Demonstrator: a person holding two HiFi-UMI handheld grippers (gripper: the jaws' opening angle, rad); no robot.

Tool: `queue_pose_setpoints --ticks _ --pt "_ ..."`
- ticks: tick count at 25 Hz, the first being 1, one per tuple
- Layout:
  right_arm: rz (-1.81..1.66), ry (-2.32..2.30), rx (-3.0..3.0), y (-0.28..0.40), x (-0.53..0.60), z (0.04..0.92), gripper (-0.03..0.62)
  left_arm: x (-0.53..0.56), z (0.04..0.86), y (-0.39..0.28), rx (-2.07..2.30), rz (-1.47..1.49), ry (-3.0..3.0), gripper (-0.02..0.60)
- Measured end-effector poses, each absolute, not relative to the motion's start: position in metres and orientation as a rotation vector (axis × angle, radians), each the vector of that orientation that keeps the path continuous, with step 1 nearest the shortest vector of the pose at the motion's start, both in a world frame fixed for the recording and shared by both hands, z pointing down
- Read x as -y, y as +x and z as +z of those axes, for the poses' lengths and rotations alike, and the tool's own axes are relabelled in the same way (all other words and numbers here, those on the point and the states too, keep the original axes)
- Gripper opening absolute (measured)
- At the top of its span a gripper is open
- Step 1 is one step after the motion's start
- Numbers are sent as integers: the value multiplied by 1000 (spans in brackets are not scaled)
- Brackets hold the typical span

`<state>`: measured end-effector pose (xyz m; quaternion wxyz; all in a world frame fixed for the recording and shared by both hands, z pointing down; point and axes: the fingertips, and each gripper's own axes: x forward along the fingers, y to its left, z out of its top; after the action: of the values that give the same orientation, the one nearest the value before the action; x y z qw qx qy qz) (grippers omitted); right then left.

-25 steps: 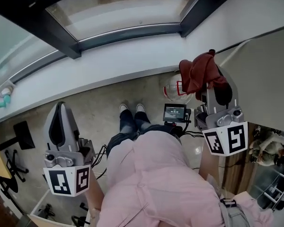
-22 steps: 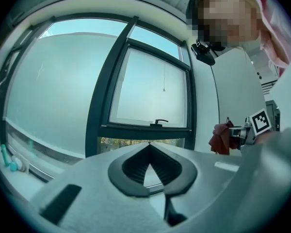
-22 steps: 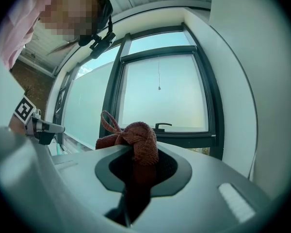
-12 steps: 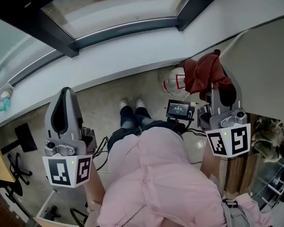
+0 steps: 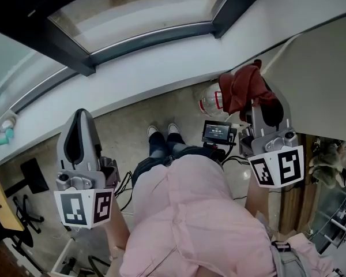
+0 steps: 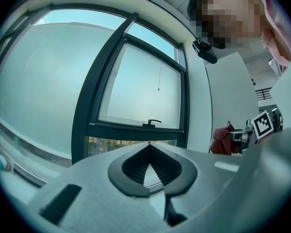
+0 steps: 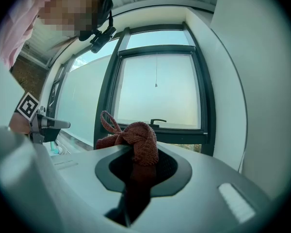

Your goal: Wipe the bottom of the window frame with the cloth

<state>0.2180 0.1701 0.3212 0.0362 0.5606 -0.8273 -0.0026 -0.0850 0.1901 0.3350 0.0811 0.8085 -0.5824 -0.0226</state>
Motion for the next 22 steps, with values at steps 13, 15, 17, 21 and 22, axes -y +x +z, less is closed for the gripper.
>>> queue_pose_setpoints --ticks 13,15,17,21,22 --pt "8 1635 2615 154 -144 332 58 -183 335 -142 1829 -67 2384 -3" --pt "23 1639 2589 152 -138 335 58 -175 339 -146 1821 -59 2376 -3" --pt "37 1654 2565 154 -123 338 58 -157 346 -145 1792 -57 2367 -3" --pt "52 1672 2517 165 -86 342 58 -108 356 -127 1717 -58 2375 -3" --pt "53 1677 2509 168 -80 342 58 -99 354 -124 1707 -63 2387 -3"
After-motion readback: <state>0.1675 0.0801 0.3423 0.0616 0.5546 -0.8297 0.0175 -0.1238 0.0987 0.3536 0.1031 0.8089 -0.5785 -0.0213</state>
